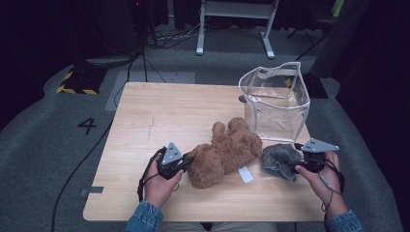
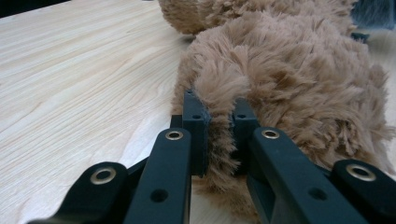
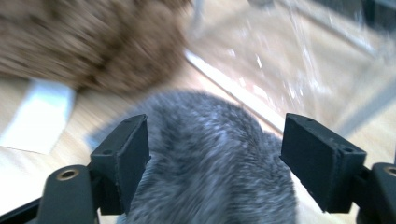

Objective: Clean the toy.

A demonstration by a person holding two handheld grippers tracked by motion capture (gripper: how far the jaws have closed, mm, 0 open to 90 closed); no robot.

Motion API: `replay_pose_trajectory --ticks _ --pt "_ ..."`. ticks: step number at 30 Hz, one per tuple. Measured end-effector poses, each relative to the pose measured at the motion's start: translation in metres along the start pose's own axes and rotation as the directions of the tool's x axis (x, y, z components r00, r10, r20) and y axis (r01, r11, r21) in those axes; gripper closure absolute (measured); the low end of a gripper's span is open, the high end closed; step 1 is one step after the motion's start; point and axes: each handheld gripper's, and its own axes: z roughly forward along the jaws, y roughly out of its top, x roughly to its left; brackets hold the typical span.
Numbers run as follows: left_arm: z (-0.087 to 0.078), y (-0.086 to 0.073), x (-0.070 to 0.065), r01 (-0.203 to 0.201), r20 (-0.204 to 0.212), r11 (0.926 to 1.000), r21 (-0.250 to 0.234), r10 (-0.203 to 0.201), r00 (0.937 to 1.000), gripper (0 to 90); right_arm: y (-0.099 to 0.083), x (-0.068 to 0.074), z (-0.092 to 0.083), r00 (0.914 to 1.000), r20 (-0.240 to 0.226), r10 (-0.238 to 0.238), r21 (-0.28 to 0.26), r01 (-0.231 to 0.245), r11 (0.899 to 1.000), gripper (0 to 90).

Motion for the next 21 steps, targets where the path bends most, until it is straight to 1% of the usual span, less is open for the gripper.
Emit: replay_pose_trajectory --ticks 1,2,3,5,6,7,8,9,10,11,12,13,14,15,16,17,18,19,20,21 --pt "0.000 0.000 0.001 0.000 -0.007 1.0000 0.000 0.000 1.0000 81.6 0.007 0.004 -0.003 0.9994 -0.021 -0.029 -0.029 0.028 0.999 25.4" --pt "0.001 0.000 0.003 0.008 -0.003 1.0000 -0.003 -0.008 1.0000 81.6 0.011 0.007 -0.004 0.9985 -0.042 -0.035 -0.047 0.033 0.998 26.3" --pt "0.001 0.000 0.004 0.004 -0.008 1.0000 -0.003 -0.004 1.0000 81.7 0.018 0.012 -0.003 0.9944 -0.078 -0.071 -0.067 0.066 0.996 26.7" --pt "0.001 -0.001 0.004 0.010 -0.009 0.9999 -0.004 -0.010 0.9999 81.7 0.026 0.019 0.002 0.9868 -0.128 -0.099 -0.091 0.088 0.992 27.2" --pt "0.001 -0.001 0.004 0.014 -0.007 0.9999 -0.005 -0.014 0.9999 81.6 0.033 0.024 0.008 0.9798 -0.165 -0.113 -0.108 0.096 0.989 28.5" --pt "0.001 -0.001 0.004 0.007 -0.011 1.0000 -0.004 -0.007 0.9999 81.6 0.036 0.028 0.011 0.9764 -0.179 -0.121 -0.119 0.101 0.988 30.7" --pt "0.000 -0.001 0.004 0.009 -0.012 1.0000 -0.003 -0.009 0.9999 81.6 0.043 0.034 0.015 0.9683 -0.197 -0.154 -0.136 0.128 0.982 35.7" --pt "0.000 -0.001 0.004 0.006 -0.013 1.0000 -0.008 -0.006 0.9999 81.5 0.046 0.038 0.018 0.9619 -0.213 -0.171 -0.150 0.141 0.979 39.0" --pt "0.000 -0.001 0.003 0.006 -0.010 1.0000 -0.008 -0.006 0.9999 81.4 0.051 0.044 0.023 0.9544 -0.232 -0.188 -0.147 0.157 0.977 40.4" --pt "-0.001 -0.001 0.003 0.007 -0.009 0.9999 -0.010 -0.007 0.9999 81.2 0.055 0.048 0.027 0.9465 -0.238 -0.218 -0.155 0.184 0.971 44.6" --pt "-0.002 -0.001 0.002 0.001 -0.011 0.9999 -0.011 -0.001 0.9999 80.8 0.057 0.051 0.030 0.9434 -0.239 -0.230 -0.150 0.198 0.969 50.6" --pt "-0.003 -0.001 0.002 -0.003 -0.018 0.9999 -0.012 0.002 0.9998 79.3 0.059 0.054 0.032 0.9343 -0.244 -0.260 -0.136 0.233 0.963 60.6" --pt "-0.006 -0.001 0.000 -0.010 -0.037 0.9999 -0.012 0.010 0.9993 76.8 0.060 0.056 0.033 0.9340 -0.239 -0.266 -0.130 0.241 0.962 66.3" --pt "-0.008 0.000 -0.002 -0.017 -0.049 0.9998 -0.012 0.016 0.9987 69.4 0.062 0.059 0.031 0.9356 -0.226 -0.271 -0.114 0.251 0.961 77.4" --pt "-0.013 0.000 -0.004 -0.034 -0.078 0.9994 -0.009 0.033 0.9964 63.4 0.062 0.059 0.030 0.9340 -0.231 -0.273 -0.120 0.251 0.961 82.2" --pt "-0.016 0.000 -0.006 -0.036 -0.093 0.9993 -0.007 0.035 0.9951 55.1 0.062 0.061 0.028 0.9376 -0.239 -0.252 -0.126 0.228 0.966 84.8" --pt "-0.023 -0.001 -0.008 -0.031 -0.104 0.9993 -0.018 0.029 0.9941 49.4 0.062 0.060 0.026 0.9378 -0.247 -0.244 -0.121 0.220 0.968 85.4" --pt "-0.029 -0.002 -0.009 -0.030 -0.105 0.9993 -0.021 0.028 0.9941 44.5 0.061 0.061 0.025 0.9417 -0.257 -0.218 -0.110 0.195 0.975 85.8" --pt "-0.033 -0.003 -0.011 -0.031 -0.103 0.9993 -0.021 0.029 0.9943 42.4 0.060 0.061 0.023 0.9414 -0.260 -0.215 -0.100 0.195 0.976 86.0" --pt "-0.039 -0.004 -0.014 -0.037 -0.105 0.9991 -0.019 0.035 0.9939 40.7 0.060 0.061 0.021 0.9432 -0.260 -0.207 -0.093 0.189 0.978 86.2"
